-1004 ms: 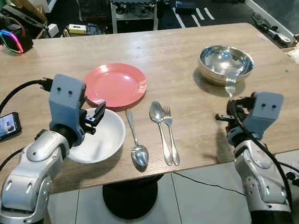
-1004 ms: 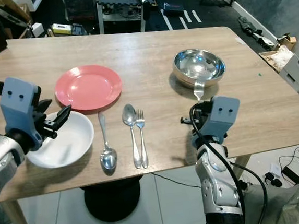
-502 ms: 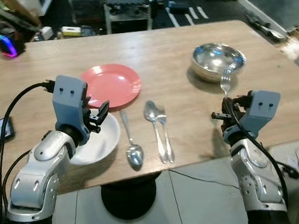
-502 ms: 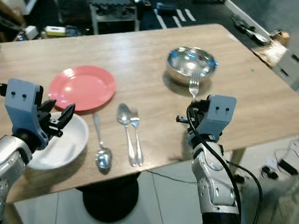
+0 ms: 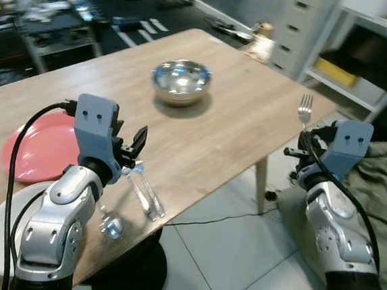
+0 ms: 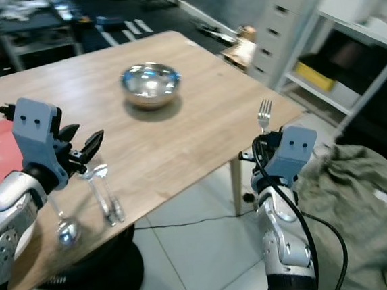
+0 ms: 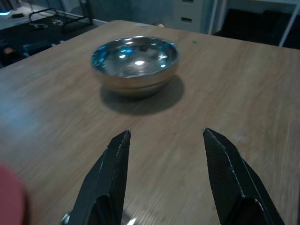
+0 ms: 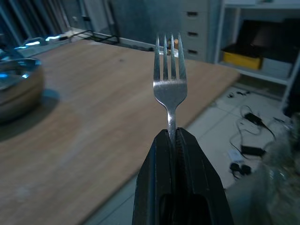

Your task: Setting the table

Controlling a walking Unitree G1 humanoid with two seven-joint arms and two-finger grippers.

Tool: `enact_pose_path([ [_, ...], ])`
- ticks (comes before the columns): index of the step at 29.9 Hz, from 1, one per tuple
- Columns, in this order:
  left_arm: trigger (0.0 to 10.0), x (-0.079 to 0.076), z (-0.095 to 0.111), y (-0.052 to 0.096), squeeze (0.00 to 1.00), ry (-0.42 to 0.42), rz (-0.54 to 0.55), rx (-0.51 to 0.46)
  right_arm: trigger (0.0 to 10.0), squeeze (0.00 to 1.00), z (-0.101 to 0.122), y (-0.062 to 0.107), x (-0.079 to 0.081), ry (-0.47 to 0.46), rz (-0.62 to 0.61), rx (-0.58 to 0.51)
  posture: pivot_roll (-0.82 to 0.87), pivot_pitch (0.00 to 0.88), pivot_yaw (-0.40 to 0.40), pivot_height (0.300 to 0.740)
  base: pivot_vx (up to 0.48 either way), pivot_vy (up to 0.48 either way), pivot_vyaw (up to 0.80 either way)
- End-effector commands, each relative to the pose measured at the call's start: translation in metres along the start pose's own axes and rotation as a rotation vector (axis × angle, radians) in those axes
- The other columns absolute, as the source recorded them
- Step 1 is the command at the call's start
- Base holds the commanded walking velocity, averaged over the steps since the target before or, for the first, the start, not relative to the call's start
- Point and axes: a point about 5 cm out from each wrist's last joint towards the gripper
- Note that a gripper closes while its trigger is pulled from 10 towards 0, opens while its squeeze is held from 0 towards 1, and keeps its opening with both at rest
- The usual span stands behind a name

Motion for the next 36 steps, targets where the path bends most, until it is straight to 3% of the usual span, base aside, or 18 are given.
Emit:
enact_pose_path([
  [1,10.0,-0.0032,-0.0035,-0.0019,0.0,-0.01,-0.012,0.006,10.0,0.0,-0.0028,0.0001,-0.0019,-0.001,-0.009,0.009,0.05,0.082,0.041,0.74,0.0,0.0,-0.8],
  [8,10.0,-0.0036,-0.0042,-0.0041,0.0,-0.016,-0.017,0.001,10.0,0.0,-0.0043,-0.0019,-0.0021,0.005,-0.008,0.014,0.04,0.075,0.04,0.74,0.0,0.0,-0.8],
  [16,10.0,-0.0051,-0.0047,-0.006,0.0,-0.017,-0.025,-0.005,10.0,0.0,-0.0056,-0.0023,-0.004,0.016,-0.01,0.018,0.04,0.066,0.042,0.74,0.0,0.0,0.0],
  [36,10.0,-0.0065,-0.0071,-0.0072,0.0,-0.023,-0.041,-0.007,10.0,0.0,-0.0107,-0.0023,-0.0065,0.031,-0.016,0.029,0.03,0.057,0.046,0.74,0.0,0.0,-0.8],
])
Point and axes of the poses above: a point about 5 cm out from each wrist's last joint towards the gripper, its own y axis pointing back from the gripper into the wrist, its own z axis along the axis of the wrist's last joint, x = y × z, and after that the axes turned 2 degrees about -y, right-handed
